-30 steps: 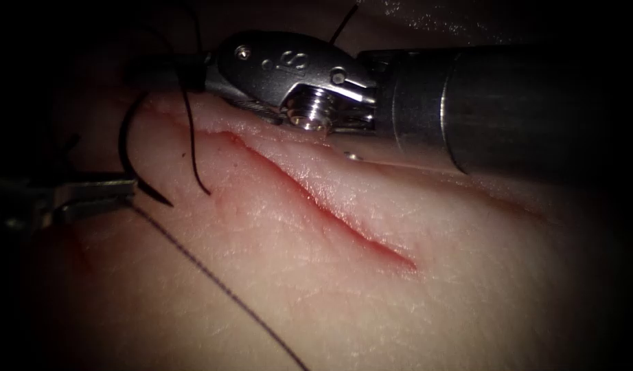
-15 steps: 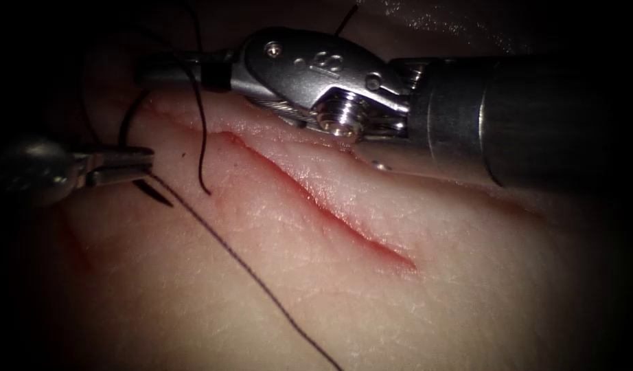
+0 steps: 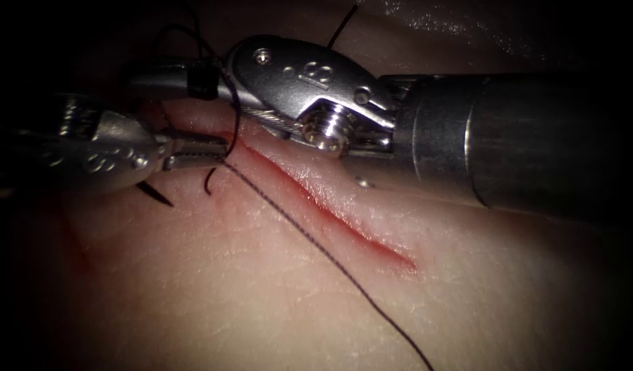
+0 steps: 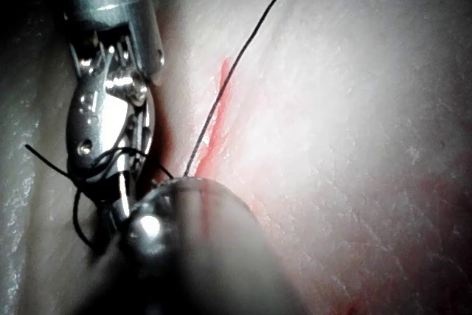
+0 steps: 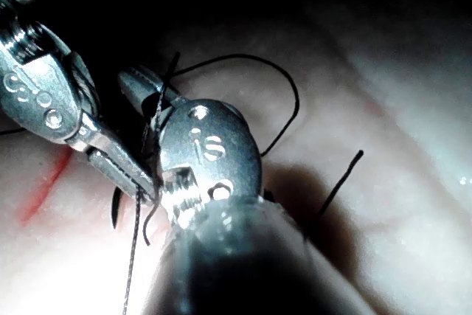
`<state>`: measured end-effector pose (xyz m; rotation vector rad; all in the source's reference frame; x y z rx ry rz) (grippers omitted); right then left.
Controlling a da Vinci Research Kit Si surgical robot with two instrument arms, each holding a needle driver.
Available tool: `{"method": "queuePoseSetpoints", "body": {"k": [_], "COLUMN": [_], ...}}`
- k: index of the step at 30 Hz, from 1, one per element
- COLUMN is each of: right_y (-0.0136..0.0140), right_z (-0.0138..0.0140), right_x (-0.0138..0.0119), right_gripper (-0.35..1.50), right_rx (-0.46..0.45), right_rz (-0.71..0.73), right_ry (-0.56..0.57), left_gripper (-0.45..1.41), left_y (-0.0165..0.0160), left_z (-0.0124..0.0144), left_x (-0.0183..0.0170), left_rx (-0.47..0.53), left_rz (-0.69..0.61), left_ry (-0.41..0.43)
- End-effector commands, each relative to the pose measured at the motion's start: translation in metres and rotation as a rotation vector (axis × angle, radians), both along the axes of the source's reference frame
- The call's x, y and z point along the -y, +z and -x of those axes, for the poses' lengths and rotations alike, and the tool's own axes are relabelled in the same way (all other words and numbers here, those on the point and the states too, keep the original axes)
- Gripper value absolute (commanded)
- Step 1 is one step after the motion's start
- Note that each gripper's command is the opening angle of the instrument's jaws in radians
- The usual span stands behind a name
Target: Wound Closure
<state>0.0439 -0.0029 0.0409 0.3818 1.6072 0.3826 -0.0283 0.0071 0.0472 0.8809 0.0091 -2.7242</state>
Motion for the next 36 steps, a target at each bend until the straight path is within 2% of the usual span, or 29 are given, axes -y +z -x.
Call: {"method": "queuePoseSetpoints", "body": {"k": [1,4,8,9,10,12,13,14,16,22,27,36], "right_y": [0.0001,0.0,0.0,0.0001,0.0002,0.0003,0.0005,0.0006,0.0008,0.0018,0.0034,0.005], "right_z": [-0.0012,-0.0019,-0.0026,-0.0026,-0.0026,-0.0026,-0.0024,-0.0022,-0.0019,-0.0011,-0.0011,-0.0008], "right_x": [-0.0001,0.0001,0.0002,0.0001,0.0,0.0,0.0001,0.0001,0.0001,0.0007,0.002,0.0032], "right_gripper": [-0.35,-0.35,-0.35,-0.25,0.0,0.22,0.54,0.67,0.81,0.86,0.81,0.79], "right_rx": [-0.013,-0.038,-0.021,-0.015,0.009,0.051,0.107,0.125,0.158,0.262,0.339,0.384], "right_rz": [-0.01,-0.033,-0.036,-0.037,-0.039,-0.039,-0.038,-0.037,-0.035,-0.026,-0.008,0.001], "right_ry": [0.005,0.019,0.049,0.065,0.082,0.09,0.098,0.105,0.113,0.121,0.084,-0.011], "left_gripper": [-0.45,-0.45,-0.45,-0.45,-0.45,-0.45,-0.45,-0.45,-0.45,-0.45,-0.45,-0.45], "left_y": [0.0005,0.0005,0.0004,0.0003,0.0002,-0.0002,-0.0006,-0.001,-0.0016,-0.0044,-0.006,-0.0077], "left_z": [0.0007,0.0009,0.0009,0.001,0.001,0.0011,0.0012,0.0012,0.0013,0.0014,0.0015,0.0002], "left_x": [0.0001,0.0001,0.0004,0.0005,0.0006,0.0009,0.0012,0.0014,0.0016,0.0017,0.0021,0.0003], "left_rx": [0.002,0.009,0.012,0.011,0.01,0.013,0.011,0.01,0.008,-0.006,-0.008,-0.009], "left_rz": [0.0,0.0,-0.007,-0.006,-0.008,-0.009,-0.011,-0.011,-0.012,-0.007,0.0,0.037], "left_ry": [0.003,0.014,0.031,0.032,0.035,0.04,0.043,0.044,0.044,0.053,0.07,0.083]}}
